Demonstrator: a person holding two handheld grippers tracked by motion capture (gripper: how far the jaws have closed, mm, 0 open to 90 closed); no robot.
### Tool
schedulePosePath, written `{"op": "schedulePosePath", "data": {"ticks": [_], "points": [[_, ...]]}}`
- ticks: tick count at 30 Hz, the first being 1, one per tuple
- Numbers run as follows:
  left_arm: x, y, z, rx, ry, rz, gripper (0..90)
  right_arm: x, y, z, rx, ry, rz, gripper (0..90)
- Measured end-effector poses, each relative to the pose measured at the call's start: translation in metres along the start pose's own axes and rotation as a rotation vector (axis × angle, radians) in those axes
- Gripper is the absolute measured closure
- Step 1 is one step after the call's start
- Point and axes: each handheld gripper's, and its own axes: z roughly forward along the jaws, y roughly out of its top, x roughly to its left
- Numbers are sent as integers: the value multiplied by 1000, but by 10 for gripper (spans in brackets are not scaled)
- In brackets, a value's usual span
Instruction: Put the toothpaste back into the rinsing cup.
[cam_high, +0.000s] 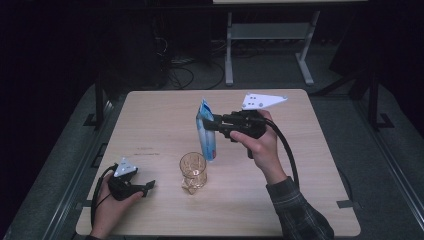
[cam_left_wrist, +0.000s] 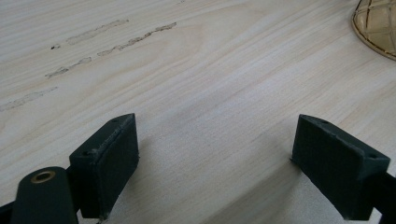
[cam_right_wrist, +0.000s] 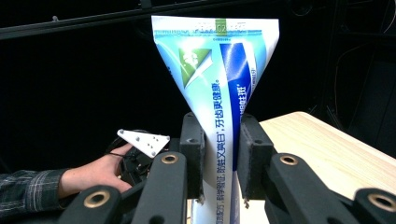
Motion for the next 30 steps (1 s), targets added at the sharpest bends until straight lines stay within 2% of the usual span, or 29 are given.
{"op": "schedulePosePath", "data": {"ticks": [10,30], "points": [[0,0,0,-1,-3,4,137,4,1,15,4,17,-10,740],[0,0,0,-1,-5,3,137,3,-12,37,39,35,-6,739]]}}
